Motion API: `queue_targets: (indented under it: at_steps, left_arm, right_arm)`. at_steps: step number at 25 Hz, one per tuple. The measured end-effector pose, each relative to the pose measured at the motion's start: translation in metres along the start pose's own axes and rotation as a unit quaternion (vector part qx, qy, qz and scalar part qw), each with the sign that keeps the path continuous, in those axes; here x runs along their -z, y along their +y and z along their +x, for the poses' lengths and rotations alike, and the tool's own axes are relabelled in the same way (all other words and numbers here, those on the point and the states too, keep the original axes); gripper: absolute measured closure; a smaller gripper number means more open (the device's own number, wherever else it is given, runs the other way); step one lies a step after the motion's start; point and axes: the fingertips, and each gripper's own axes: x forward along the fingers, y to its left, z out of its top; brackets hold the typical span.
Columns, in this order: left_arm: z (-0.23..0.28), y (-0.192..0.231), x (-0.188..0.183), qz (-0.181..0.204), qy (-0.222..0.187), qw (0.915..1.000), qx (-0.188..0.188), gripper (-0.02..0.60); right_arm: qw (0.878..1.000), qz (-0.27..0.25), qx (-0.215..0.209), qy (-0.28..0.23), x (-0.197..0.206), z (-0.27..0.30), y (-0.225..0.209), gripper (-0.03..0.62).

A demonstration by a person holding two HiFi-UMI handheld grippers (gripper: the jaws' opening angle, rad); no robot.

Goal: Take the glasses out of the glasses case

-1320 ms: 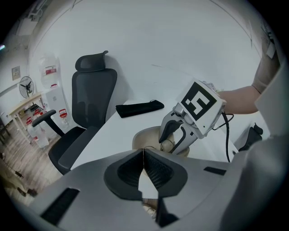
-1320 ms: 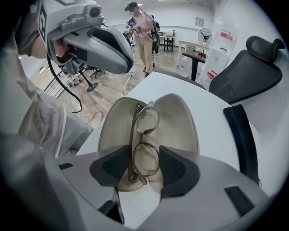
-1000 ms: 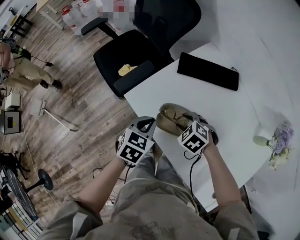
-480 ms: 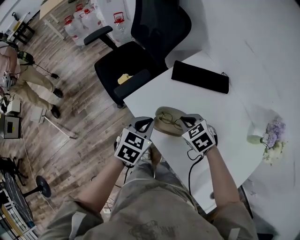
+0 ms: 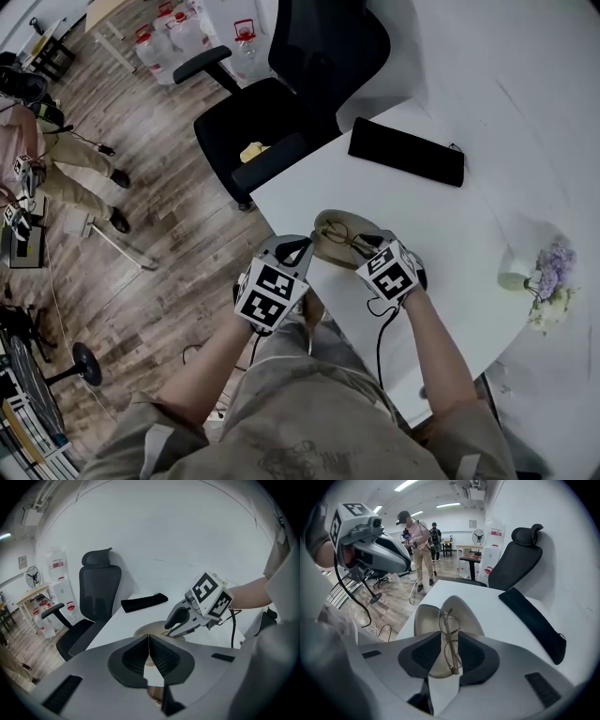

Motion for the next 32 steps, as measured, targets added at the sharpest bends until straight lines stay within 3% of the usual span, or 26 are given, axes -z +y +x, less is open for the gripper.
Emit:
queue_targets:
  at_steps: [7, 10, 12, 20, 27, 32]
  left_arm:
    - [0.0, 0.006, 0.002, -0.003, 0.008, 1.0, -0.004, 0.561]
    - [-0.001, 0.008, 0.002, -0.001, 0.007, 1.0, -0.006, 0.561]
    - [-0.003, 0.011, 0.001, 0.001, 0.006, 0.9999, -0.009, 0.561]
    - [-0.017, 0.02, -0.018, 0.009, -0.018, 0.9995, -0.023, 0.561]
    - [-0.04, 0.02, -0.059, 0.036, -0.059, 0.9971, -0.032, 0.561]
    - [-0.062, 0.015, -0.1, 0.065, -0.101, 0.9921, -0.035, 0.561]
  right_arm:
    - [0.999, -0.025, -0.003, 0.035, 0.01, 0.028, 0.004, 0.465]
    - [0.997, -0.044, 0.007, 0.056, 0.015, 0.034, 0.002, 0.536]
    - [0.998, -0.043, 0.009, 0.055, 0.012, 0.03, 0.0, 0.543]
    - [1.0, -0.005, 0.003, -0.024, -0.031, -0.032, -0.01, 0.545]
    - [0.994, -0.005, 0.046, -0.102, -0.074, -0.109, -0.031, 0.546]
    - [0.981, -0.003, 0.082, -0.174, -0.108, -0.173, -0.035, 0.546]
